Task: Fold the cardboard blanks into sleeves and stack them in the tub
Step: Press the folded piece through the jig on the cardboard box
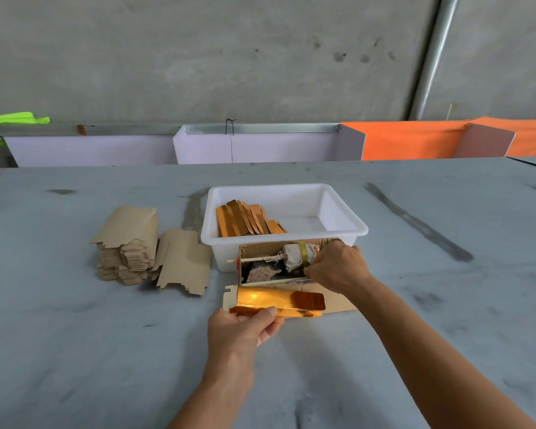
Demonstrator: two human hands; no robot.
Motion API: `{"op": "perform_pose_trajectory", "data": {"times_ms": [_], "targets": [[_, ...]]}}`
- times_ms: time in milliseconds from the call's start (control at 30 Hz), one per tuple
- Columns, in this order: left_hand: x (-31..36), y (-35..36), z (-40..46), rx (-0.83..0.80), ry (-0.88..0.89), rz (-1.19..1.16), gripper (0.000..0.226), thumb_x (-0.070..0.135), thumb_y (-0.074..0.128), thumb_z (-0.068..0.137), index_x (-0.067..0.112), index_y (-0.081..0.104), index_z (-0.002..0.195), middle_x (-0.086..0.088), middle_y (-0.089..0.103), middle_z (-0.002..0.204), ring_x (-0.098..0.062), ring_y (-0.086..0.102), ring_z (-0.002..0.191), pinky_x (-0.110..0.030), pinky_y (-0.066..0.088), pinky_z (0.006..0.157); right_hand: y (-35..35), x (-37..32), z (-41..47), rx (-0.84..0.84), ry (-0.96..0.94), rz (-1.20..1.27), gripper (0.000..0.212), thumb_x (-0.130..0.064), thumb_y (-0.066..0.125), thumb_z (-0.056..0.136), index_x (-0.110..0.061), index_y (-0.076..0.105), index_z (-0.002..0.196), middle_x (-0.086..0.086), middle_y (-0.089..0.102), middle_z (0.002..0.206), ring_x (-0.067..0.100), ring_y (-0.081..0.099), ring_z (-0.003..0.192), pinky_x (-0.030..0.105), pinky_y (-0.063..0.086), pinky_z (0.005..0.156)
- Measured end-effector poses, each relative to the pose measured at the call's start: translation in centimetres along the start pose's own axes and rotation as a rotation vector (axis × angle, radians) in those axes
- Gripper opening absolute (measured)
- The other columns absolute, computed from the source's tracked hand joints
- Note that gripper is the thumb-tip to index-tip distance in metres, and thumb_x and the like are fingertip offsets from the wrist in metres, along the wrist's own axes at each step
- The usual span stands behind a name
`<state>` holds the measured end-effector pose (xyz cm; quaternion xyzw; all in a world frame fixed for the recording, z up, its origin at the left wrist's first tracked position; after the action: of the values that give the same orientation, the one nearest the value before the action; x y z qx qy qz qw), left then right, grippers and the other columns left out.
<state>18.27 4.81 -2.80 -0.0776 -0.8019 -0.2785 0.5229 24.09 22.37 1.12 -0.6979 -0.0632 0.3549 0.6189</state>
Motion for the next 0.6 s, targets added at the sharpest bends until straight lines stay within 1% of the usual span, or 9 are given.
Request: {"op": "perform_pose_trajectory", "data": {"times_ms": [67, 133, 200, 267, 367, 467, 533, 600], "targets": [[0.02, 0.25, -0.10, -0.003, -0.001, 0.003, 0.016, -0.016, 0.070, 0.070, -0.009, 0.062, 0.081, -0.019, 0.070, 0.067, -0.028, 0.069, 0.058, -0.027, 0.057, 0.051, 0.11, 0.08, 0.39, -0.013, 0.019, 0.001, 0.016, -0.023, 0.060, 0.080, -0.015, 0.049, 0.072, 0.000, 0.050, 0.077, 0.024, 0.050, 0.093, 0.027, 0.036, 0.063], [-0.08, 0.42, -0.22, -0.007, 0.010, -0.004, 0.016, -0.018, 0.069, 0.071, -0.007, 0.062, 0.079, -0.017, 0.070, 0.066, -0.028, 0.069, 0.059, -0.026, 0.055, 0.050, 0.19, -0.01, 0.64, -0.009, 0.051, 0.022, 0.017, -0.021, 0.062, 0.078, -0.015, 0.048, 0.070, 0.003, 0.054, 0.079, 0.025, 0.055, 0.094, 0.029, 0.039, 0.060], [-0.20, 0.50, -0.31, -0.006, 0.015, -0.006, 0.016, -0.018, 0.069, 0.071, -0.005, 0.063, 0.078, -0.017, 0.070, 0.066, -0.028, 0.069, 0.060, -0.025, 0.054, 0.050, 0.23, -0.06, 0.72, 0.009, 0.088, 0.059, 0.011, -0.017, 0.062, 0.075, -0.010, 0.054, 0.078, 0.006, 0.058, 0.082, 0.027, 0.058, 0.093, 0.030, 0.042, 0.059], [-0.29, 0.58, -0.38, -0.007, 0.008, 0.003, 0.015, -0.017, 0.070, 0.071, -0.005, 0.063, 0.077, -0.017, 0.070, 0.066, -0.029, 0.069, 0.061, -0.024, 0.054, 0.049, 0.25, 0.02, 0.74, 0.022, 0.110, 0.087, 0.014, -0.015, 0.063, 0.075, -0.008, 0.058, 0.086, 0.008, 0.061, 0.086, 0.027, 0.060, 0.092, 0.031, 0.044, 0.061], [-0.28, 0.62, -0.34, -0.001, -0.003, 0.013, 0.015, -0.016, 0.071, 0.071, -0.004, 0.063, 0.077, -0.016, 0.071, 0.066, -0.028, 0.070, 0.062, -0.025, 0.054, 0.050, 0.25, 0.08, 0.84, 0.021, 0.135, 0.123, 0.018, -0.016, 0.066, 0.075, -0.008, 0.060, 0.090, 0.007, 0.064, 0.085, 0.025, 0.064, 0.086, 0.031, 0.049, 0.062], [-0.33, 0.57, -0.29, 0.005, -0.012, 0.029, 0.017, -0.015, 0.072, 0.070, -0.003, 0.063, 0.080, -0.015, 0.071, 0.068, -0.029, 0.071, 0.064, -0.025, 0.054, 0.050, 0.29, -0.13, 0.92, 0.011, 0.155, 0.129, 0.022, -0.016, 0.068, 0.074, -0.009, 0.060, 0.093, 0.006, 0.064, 0.085, 0.025, 0.064, 0.085, 0.034, 0.053, 0.068], [-0.43, 0.56, -0.31, 0.012, -0.017, 0.030, 0.018, -0.014, 0.072, 0.070, -0.003, 0.063, 0.081, -0.014, 0.071, 0.067, -0.028, 0.071, 0.062, -0.024, 0.054, 0.049, 0.28, -0.32, 0.95, 0.005, 0.170, 0.135, 0.023, -0.017, 0.069, 0.074, -0.011, 0.059, 0.094, 0.005, 0.063, 0.087, 0.024, 0.064, 0.086, 0.035, 0.052, 0.073], [-0.50, 0.64, -0.34, 0.018, -0.020, 0.034, 0.020, -0.014, 0.072, 0.070, -0.003, 0.062, 0.082, -0.013, 0.071, 0.066, -0.027, 0.071, 0.061, -0.025, 0.054, 0.050, 0.24, -0.44, 0.97, -0.001, 0.186, 0.156, 0.021, -0.017, 0.069, 0.074, -0.013, 0.057, 0.090, 0.004, 0.061, 0.087, 0.025, 0.061, 0.089, 0.037, 0.051, 0.080]]}}
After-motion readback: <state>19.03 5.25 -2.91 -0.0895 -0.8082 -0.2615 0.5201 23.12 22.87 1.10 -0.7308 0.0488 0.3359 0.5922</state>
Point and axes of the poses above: each hand's wrist, its own z-axis towards the middle knuckle, its own y-axis out of the palm, x = y × z, the point moved 2 cm from there along z, towards the middle knuckle
